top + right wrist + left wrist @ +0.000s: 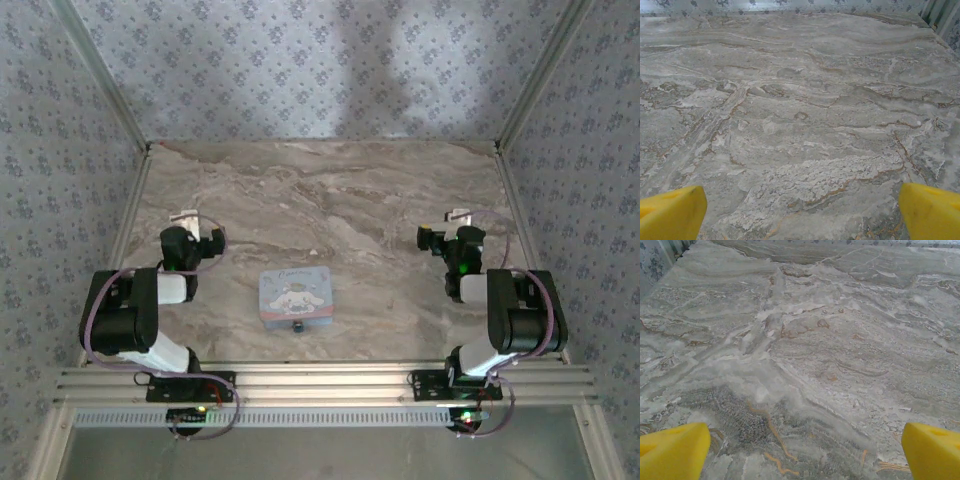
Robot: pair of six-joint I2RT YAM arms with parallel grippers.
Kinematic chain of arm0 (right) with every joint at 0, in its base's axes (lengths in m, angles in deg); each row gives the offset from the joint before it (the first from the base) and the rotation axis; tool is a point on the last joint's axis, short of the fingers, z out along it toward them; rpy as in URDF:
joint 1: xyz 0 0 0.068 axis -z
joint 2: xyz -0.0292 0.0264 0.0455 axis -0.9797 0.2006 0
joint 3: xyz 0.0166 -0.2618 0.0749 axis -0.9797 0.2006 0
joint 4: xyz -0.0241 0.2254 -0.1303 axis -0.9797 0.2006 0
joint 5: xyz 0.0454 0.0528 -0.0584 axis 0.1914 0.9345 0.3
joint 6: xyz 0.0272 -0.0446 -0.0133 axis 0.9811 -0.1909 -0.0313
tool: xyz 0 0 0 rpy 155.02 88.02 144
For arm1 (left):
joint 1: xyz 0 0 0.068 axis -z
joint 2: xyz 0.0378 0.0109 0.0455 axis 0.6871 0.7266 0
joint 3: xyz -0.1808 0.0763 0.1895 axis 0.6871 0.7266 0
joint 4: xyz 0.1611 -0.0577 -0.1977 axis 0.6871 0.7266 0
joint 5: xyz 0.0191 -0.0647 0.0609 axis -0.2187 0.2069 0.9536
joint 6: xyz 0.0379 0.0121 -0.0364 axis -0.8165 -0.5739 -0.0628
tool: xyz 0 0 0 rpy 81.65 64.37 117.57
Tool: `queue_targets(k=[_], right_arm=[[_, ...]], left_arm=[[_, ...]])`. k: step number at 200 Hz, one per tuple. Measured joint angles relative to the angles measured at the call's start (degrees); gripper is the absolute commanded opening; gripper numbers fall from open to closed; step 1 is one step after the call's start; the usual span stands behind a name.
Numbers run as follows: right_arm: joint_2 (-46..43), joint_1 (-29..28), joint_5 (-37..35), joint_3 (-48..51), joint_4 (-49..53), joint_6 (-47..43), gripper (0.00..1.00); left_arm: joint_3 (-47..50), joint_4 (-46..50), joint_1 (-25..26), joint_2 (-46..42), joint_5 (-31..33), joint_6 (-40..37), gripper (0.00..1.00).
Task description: Unlock a padlock with a key
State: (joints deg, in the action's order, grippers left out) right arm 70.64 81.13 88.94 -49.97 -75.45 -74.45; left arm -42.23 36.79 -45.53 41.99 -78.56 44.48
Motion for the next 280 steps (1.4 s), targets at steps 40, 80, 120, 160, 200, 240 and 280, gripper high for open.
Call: queue_targets(k=[40,80,120,160,200,240,280], right_arm=[[0.0,0.0,0.0,0.0,0.0,0.0,1.0],[0.0,0.0,0.0,0.0,0.0,0.0,1.0],[0.0,0.0,0.0,0.0,0.0,0.0,1.0],[0.0,0.0,0.0,0.0,0.0,0.0,1.0],[-5.5,0.0,-0.5,-0.1,5.6,0.2,1.0],[-18.2,-0.7,-2.3,-3.9,18.3,3.8,1.0],[-26.3,-5.9,-2.4,-11.1,35.2,12.4,0.97]], left_arm=[[0.0,0.0,0.0,0.0,0.0,0.0,0.98],[0.0,0.0,0.0,0.0,0.0,0.0,0.98],[0.0,0.0,0.0,0.0,0.0,0.0,0.98],[0.0,-0.3,0.0,0.0,0.7,0.0,0.98],[1.8,1.2,0.0,-4.3,2.2,0.1,0.98],[-0.1,11.3,1.6,-19.7,4.5,3.5,0.98],[-8.4,25.0,2.0,-26.8,2.1,18.3,0.98]])
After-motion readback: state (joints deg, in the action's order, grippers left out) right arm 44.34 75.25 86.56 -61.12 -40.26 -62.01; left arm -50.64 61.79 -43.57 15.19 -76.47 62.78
